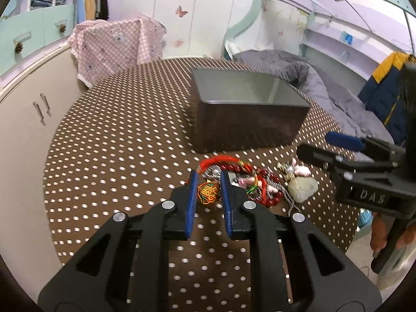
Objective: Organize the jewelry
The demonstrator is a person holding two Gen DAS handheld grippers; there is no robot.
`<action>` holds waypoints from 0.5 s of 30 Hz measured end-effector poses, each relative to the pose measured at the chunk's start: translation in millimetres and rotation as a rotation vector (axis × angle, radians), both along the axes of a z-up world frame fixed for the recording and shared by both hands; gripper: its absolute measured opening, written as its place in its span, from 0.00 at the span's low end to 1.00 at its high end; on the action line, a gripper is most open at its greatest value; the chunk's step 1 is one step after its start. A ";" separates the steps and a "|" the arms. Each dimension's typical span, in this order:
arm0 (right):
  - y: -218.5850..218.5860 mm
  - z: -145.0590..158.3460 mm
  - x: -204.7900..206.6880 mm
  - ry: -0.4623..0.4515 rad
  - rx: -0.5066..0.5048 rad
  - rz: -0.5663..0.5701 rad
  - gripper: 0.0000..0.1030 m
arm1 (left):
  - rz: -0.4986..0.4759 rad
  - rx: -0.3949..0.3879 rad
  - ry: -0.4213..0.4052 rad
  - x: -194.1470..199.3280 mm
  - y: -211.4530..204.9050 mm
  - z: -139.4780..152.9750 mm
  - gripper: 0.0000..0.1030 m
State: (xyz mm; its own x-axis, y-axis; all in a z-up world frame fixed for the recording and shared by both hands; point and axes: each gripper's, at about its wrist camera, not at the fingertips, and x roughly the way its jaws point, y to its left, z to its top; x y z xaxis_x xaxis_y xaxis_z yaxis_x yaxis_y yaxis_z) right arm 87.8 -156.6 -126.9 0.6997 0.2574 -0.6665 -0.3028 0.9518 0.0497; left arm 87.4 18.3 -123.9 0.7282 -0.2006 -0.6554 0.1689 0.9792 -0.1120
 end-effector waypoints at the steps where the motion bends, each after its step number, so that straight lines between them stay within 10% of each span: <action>1: 1.2 0.4 -0.8 -0.002 0.000 0.007 0.69 | 0.013 -0.007 -0.012 -2.0 4.6 3.9 0.17; 15: 47.0 -1.9 -10.9 0.000 -0.006 0.257 0.53 | 0.124 -0.028 -0.060 -15.1 42.9 17.8 0.17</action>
